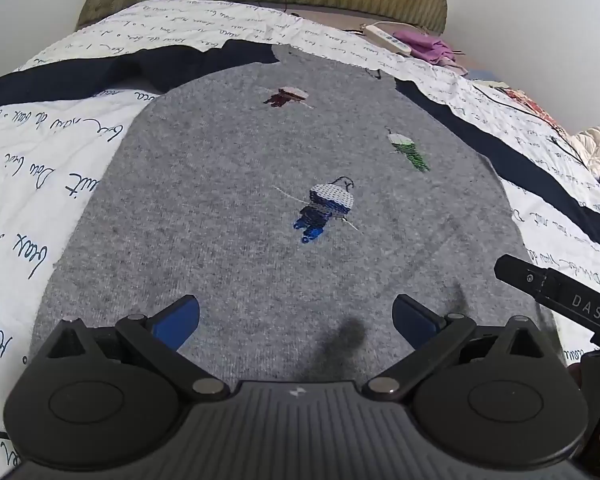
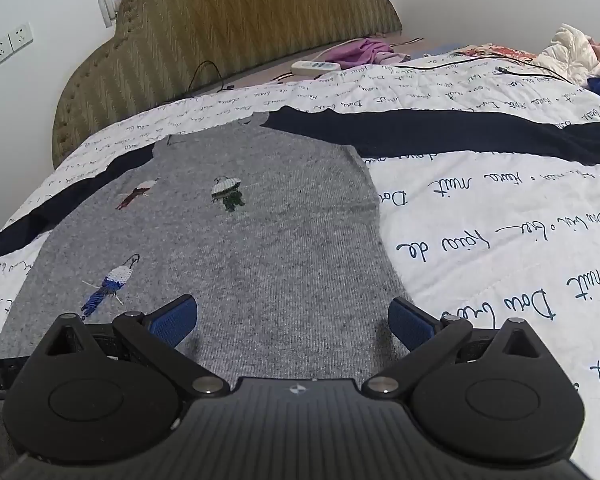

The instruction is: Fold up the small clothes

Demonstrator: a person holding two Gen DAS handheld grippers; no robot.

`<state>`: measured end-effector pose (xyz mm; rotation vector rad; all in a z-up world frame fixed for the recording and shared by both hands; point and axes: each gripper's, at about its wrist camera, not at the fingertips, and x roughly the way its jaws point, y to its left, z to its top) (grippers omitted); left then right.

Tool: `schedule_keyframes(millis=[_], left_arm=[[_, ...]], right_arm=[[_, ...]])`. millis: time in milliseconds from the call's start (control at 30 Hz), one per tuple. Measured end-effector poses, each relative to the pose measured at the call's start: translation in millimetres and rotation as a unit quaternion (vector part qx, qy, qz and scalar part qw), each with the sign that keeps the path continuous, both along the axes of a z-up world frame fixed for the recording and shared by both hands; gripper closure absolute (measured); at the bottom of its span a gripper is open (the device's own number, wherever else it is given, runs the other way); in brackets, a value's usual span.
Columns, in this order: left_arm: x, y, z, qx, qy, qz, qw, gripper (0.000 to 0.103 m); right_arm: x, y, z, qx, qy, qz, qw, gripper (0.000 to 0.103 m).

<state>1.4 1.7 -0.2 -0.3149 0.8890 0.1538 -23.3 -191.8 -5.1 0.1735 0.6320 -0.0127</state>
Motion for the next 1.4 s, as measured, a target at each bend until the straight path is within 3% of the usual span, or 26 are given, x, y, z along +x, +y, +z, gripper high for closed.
schedule_keyframes(millis=[400, 667, 1167, 1400], left_arm=[[16, 1, 4, 0.008, -0.017, -0.009, 0.9998, 0.0], [35, -3, 11, 0.041, -0.043, -0.019, 0.998, 0.0], [87, -10, 20, 0.066, -0.058, -0.029, 0.9957, 0.0], [103, -13, 9, 0.067, -0.046, -0.03, 0.9962, 0.0]], right_arm=[[10, 5, 5, -0.012, -0.005, 0.01, 1.0, 0.0], [27, 2, 11, -0.01, -0.009, 0.012, 1.0, 0.0], [85, -13, 24, -0.017, -0.018, 0.017, 1.0, 0.0], [106, -26, 19, -0.024, -0.011, 0.016, 1.0, 0.0]])
